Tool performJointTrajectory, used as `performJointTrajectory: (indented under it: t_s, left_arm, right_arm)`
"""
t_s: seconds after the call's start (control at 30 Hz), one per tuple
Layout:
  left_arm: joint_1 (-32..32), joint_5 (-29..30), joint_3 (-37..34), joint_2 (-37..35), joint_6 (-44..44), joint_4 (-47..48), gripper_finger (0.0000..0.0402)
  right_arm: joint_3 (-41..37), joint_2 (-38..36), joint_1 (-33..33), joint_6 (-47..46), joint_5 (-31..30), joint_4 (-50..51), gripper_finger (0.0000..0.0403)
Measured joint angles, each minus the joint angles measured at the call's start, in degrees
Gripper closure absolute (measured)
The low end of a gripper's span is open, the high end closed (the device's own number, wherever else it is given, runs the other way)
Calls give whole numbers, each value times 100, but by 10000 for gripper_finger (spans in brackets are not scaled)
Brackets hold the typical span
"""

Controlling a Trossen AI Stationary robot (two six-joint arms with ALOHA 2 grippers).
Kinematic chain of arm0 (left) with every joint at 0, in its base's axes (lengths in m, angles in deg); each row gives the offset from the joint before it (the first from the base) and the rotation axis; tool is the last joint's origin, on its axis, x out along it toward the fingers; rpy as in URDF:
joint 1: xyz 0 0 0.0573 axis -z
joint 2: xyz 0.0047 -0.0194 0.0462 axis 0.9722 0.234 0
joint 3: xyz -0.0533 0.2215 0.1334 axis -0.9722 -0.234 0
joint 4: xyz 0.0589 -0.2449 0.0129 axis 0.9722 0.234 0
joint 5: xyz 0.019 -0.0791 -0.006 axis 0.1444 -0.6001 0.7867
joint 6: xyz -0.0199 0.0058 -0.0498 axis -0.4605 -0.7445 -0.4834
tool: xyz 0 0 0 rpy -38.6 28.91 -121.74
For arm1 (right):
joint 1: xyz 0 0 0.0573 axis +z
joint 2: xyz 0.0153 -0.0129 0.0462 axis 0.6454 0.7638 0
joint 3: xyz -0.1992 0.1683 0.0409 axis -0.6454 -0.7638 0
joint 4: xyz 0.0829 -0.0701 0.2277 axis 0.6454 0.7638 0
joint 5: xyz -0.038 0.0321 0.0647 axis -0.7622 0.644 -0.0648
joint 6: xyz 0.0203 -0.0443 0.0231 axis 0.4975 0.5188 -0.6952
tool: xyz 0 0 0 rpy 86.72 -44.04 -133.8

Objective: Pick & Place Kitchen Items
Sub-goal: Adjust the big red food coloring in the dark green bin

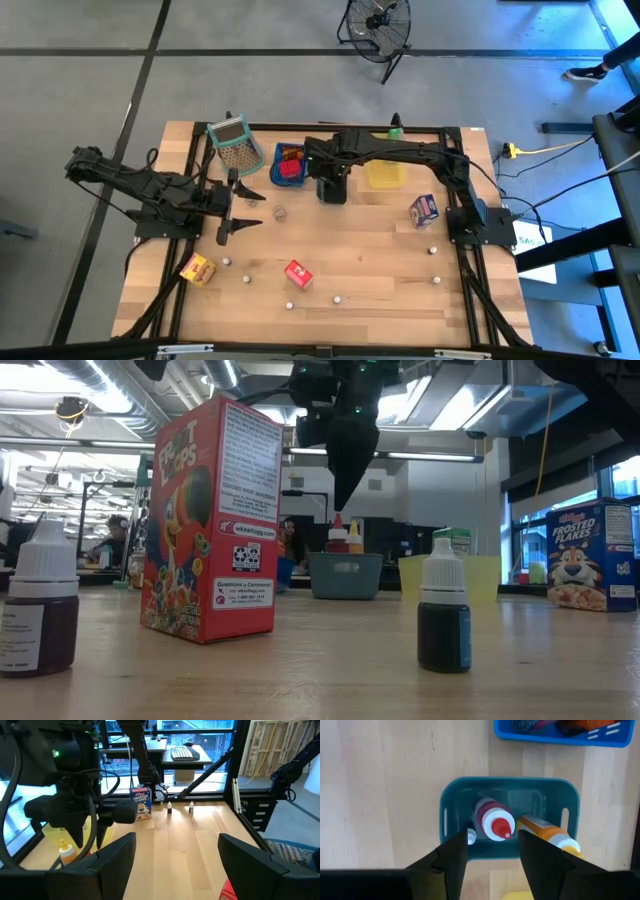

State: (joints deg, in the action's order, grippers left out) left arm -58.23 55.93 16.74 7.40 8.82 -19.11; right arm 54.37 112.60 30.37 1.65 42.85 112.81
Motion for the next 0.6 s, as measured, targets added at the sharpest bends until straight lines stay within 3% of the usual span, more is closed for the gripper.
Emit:
performJointTrajectory:
  t_s: [0.6]
  left_arm:
    - [0,0,0,0,0,66,123]
  right_arm:
    - [0,191,-95,20,-131,77,226]
